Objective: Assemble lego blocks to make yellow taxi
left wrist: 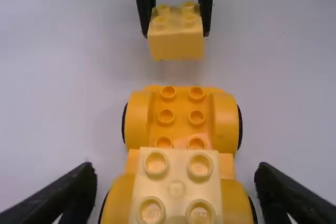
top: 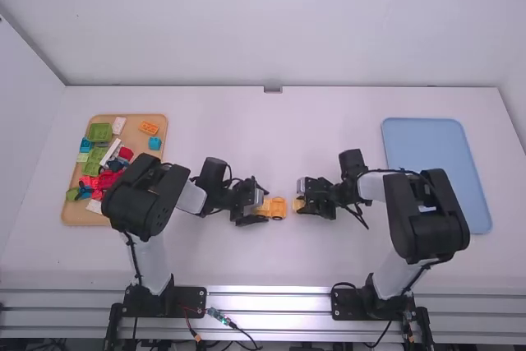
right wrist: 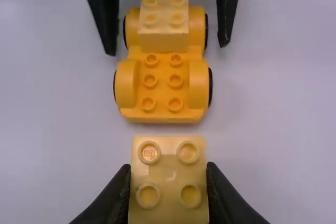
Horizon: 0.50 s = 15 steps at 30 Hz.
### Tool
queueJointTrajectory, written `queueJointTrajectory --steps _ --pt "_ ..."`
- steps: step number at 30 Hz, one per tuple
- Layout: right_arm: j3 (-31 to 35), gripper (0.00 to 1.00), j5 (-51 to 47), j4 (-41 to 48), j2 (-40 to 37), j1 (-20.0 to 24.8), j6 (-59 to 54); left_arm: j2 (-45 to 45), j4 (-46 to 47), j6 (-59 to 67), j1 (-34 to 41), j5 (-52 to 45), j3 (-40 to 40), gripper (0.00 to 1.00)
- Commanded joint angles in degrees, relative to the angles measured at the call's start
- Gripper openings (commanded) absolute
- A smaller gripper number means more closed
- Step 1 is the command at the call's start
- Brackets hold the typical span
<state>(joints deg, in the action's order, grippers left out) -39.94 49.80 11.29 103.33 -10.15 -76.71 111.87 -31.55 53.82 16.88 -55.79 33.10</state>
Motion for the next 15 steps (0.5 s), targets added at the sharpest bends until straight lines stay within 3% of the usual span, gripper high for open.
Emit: queueJointTrajectory --steps 1,15 --pt "-0.59 0.0 0.96 -0.44 -1.03 -1.27 0.66 0.5 0.0 -0.04 0.39 -1.57 0.2 0.71" --pt "-0.59 0.0 -0.33 -1.05 -5.84 -6.78 3.5 0.52 1.05 -0.02 0.81 1.88 0.24 0.81"
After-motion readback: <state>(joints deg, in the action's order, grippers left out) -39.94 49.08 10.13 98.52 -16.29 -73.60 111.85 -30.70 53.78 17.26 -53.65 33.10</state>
